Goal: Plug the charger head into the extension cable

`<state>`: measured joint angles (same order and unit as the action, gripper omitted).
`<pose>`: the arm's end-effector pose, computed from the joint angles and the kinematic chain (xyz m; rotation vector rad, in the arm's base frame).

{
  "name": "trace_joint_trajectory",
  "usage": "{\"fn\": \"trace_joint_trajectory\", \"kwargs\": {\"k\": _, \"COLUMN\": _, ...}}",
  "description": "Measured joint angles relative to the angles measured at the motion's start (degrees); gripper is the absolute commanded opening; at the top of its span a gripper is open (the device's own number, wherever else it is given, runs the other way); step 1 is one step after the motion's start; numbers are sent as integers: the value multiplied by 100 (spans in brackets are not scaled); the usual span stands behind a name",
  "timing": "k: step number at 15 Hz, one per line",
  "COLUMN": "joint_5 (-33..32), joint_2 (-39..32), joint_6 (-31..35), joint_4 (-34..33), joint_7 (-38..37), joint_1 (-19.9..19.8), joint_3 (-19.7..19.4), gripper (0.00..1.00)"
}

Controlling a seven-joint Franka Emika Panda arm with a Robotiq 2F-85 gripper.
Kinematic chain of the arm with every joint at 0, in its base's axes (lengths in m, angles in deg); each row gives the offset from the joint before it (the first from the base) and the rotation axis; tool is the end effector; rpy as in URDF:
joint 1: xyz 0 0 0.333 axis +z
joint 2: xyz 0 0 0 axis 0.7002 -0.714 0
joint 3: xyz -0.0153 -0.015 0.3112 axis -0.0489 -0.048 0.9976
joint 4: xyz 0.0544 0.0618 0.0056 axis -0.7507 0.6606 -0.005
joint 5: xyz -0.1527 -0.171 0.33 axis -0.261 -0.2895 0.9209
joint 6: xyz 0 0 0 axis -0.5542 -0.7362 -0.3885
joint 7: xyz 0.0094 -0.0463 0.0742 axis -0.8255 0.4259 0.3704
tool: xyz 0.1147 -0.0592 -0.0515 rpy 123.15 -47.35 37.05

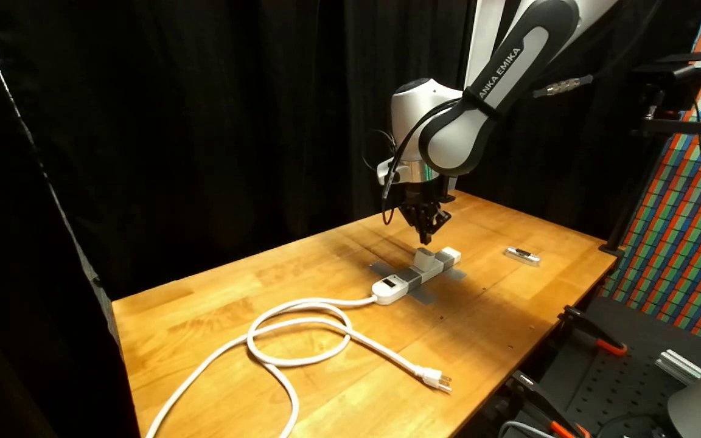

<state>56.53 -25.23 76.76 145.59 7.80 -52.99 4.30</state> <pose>0.5428 -0.0057 0.1592 2.0352 2.1777 -0.3354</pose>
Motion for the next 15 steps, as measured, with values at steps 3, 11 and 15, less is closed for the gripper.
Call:
{"fn": "trace_joint_trajectory", "kwargs": {"k": 3, "joint_5": 0, "joint_2": -71, "joint_6": -1, "joint_4": 12, "joint_7": 0, "joint_1": 0, "joint_3": 0, "gripper": 16}}
{"fn": "trace_joint_trajectory", "kwargs": {"k": 11, "joint_5": 520, "joint_2": 92, "joint_6": 7, "joint_4": -16, "joint_7": 580, "joint_1": -125, "joint_3": 15, "gripper": 11}}
{"fn": "trace_joint_trajectory", "kwargs": {"k": 15, "joint_5": 120, "joint_2": -55, "joint_6": 6, "joint_4": 10, "joint_7": 106, "joint_1": -26, "joint_3": 20, "gripper": 11}}
